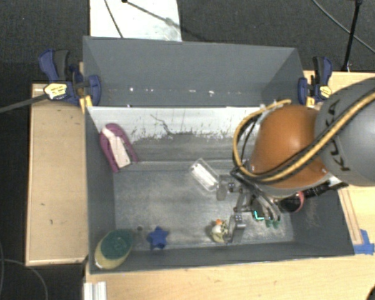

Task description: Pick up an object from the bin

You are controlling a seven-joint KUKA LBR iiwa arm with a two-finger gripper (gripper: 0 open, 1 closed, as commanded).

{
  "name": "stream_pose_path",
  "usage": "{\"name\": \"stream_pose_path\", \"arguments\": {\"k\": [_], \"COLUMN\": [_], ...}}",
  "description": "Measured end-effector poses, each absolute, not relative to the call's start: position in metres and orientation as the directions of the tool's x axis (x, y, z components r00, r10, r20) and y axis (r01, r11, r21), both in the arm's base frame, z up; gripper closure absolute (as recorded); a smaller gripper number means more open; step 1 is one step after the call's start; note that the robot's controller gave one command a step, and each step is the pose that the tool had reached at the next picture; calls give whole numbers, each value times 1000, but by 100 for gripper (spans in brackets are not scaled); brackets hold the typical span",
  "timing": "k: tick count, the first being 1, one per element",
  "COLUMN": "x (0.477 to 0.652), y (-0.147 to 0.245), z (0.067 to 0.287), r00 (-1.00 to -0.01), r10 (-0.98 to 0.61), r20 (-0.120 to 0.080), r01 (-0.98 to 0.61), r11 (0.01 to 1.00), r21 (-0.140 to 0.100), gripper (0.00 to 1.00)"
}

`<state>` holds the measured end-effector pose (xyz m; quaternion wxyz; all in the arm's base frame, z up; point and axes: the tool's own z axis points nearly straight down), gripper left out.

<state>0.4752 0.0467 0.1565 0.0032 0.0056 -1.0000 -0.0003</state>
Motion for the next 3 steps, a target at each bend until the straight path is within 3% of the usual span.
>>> {"name": "stream_pose_path", "arguments": {"k": [1, 2, 3], "x": [479, 477, 483], "y": [25, 26, 45], "z": [70, 70, 223], "r00": [-974, -975, -970], "r10": [-224, -221, -243], "r20": [-11, -4, -11], "r01": [-224, -221, -243], "r11": [975, 975, 970], "r21": [-1, 0, -1], "gripper": [0, 100, 100]}}
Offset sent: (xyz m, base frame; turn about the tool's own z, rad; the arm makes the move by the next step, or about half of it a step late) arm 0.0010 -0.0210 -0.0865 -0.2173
